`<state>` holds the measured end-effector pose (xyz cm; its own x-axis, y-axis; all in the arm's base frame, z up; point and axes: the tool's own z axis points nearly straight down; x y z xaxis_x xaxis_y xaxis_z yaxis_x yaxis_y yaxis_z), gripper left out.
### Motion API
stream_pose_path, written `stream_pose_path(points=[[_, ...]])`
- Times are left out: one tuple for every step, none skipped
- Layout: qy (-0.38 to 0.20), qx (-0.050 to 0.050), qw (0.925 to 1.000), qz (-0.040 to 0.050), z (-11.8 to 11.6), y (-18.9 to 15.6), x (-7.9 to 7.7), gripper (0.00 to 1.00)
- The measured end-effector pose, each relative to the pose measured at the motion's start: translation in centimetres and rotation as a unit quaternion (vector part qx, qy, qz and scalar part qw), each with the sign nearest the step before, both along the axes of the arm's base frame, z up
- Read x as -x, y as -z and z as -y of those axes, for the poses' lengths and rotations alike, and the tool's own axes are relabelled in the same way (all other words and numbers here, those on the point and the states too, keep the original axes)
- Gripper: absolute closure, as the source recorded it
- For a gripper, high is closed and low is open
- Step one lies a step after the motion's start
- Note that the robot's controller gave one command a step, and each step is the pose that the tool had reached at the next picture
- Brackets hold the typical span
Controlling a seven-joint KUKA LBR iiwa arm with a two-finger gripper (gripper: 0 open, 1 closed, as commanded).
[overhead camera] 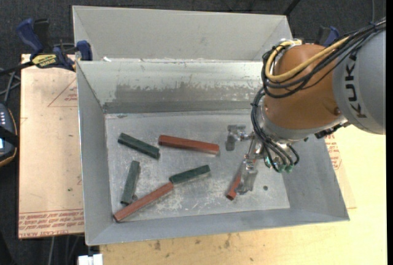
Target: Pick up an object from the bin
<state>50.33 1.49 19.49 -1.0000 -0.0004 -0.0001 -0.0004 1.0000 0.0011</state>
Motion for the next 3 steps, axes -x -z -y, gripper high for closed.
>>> stream_pose_path(points=[[-0.149,0.0,0.9889,0.0006,6.88,12.46,0.4,1.0],[-0.149,0.0,0.9889,0.0036,6.86,12.4,0.25,0.0],[-0.148,0.0,0.9889,0.0037,6.86,12.39,0.25,0.0]])
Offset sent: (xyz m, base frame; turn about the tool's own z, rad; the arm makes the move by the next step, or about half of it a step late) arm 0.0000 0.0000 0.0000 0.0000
